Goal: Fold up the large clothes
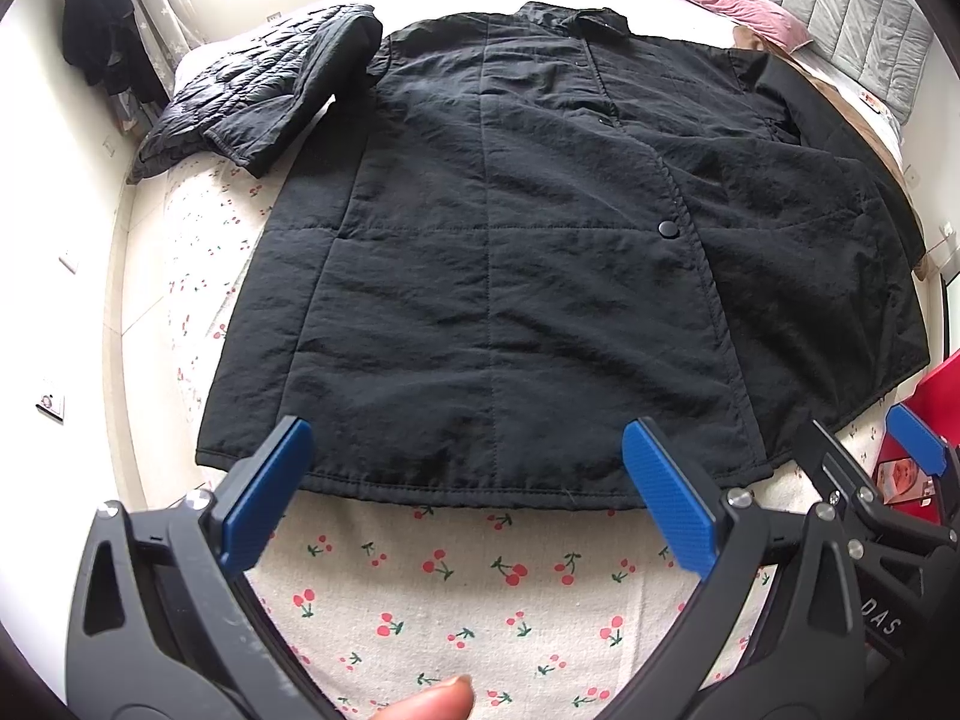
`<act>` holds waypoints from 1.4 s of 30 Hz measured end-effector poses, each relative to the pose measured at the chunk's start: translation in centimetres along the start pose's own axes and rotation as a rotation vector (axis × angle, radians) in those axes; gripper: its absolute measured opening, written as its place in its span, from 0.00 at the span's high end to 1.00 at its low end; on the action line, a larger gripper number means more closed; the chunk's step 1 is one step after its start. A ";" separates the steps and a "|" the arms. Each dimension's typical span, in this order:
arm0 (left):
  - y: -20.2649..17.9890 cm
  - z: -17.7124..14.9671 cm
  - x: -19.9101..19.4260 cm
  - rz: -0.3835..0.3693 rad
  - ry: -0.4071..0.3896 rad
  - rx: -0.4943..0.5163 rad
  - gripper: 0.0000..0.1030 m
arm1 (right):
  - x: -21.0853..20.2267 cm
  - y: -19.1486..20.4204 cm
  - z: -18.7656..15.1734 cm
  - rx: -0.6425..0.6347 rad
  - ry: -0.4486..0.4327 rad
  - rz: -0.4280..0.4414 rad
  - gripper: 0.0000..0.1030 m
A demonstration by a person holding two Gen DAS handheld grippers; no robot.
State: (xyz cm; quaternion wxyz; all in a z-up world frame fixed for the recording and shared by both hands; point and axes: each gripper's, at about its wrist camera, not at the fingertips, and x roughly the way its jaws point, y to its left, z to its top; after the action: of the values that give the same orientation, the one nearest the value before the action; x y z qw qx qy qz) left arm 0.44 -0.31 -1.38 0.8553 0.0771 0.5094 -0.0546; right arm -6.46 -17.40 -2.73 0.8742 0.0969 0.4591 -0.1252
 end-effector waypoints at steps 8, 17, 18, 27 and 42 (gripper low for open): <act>0.0 0.1 0.2 -0.004 0.005 0.001 0.00 | 0.1 0.0 0.0 -0.002 0.000 -0.002 0.00; 0.4 0.7 0.1 -0.031 -0.011 0.006 0.00 | 0.4 -0.4 0.8 -0.017 0.002 -0.007 0.00; 0.5 0.8 0.0 -0.034 -0.020 0.013 0.00 | 0.4 -0.5 0.9 -0.024 0.001 -0.004 0.00; 2.6 3.9 -0.5 -0.212 -0.012 0.182 0.00 | 0.1 -5.1 3.6 -0.065 0.000 0.026 0.00; 15.4 6.9 8.6 -0.325 0.152 -0.044 0.00 | 3.2 -23.4 8.1 0.070 0.013 0.026 0.00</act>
State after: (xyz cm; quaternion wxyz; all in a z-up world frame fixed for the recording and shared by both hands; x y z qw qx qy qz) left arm 13.17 13.35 -4.57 0.7956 -0.0209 0.5796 -0.1751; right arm -5.58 -42.38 -2.09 0.8687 0.1341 0.4590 -0.1290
